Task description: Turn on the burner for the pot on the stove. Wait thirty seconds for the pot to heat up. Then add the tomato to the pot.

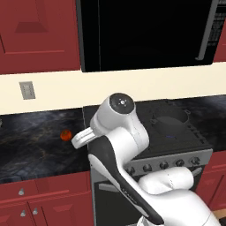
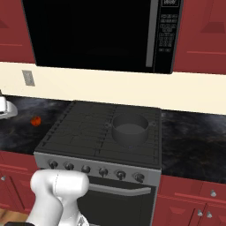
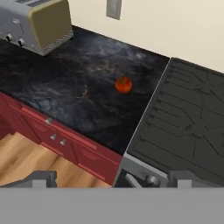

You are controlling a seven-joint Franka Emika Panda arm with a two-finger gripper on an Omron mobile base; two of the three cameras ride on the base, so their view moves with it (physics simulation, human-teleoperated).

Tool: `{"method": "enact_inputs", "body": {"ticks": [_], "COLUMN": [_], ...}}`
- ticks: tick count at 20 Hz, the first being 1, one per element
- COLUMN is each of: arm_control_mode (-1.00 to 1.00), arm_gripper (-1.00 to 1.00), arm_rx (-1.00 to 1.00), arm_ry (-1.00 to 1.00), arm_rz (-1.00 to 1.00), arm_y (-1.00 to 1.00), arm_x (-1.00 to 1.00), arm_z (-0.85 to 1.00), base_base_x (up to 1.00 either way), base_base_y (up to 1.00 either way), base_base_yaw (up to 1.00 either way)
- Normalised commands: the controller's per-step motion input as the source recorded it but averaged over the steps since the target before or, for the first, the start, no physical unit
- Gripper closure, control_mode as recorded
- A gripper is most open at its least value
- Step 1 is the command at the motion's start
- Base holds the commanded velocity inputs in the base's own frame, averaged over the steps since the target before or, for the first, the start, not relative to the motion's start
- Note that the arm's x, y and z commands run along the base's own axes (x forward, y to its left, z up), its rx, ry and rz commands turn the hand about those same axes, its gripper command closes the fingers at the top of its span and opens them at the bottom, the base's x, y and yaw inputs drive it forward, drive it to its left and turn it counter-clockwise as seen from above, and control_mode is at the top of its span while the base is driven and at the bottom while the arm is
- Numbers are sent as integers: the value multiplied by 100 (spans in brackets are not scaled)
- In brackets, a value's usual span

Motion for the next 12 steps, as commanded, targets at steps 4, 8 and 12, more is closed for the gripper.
{"method": "enact_inputs", "body": {"ticks": [4,8,12], "arm_control_mode": [-100,-100,-100], "arm_gripper": [-100,-100,-100], "arm_rx": [0,0,-7], "arm_ry": [11,9,1], "arm_rz": [0,0,0], "arm_y": [22,10,2], "arm_x": [10,20,26], "arm_z": [-26,-29,-29], "base_base_x": [0,0,0], "base_base_y": [0,0,0], "base_base_yaw": [0,0,0]}}
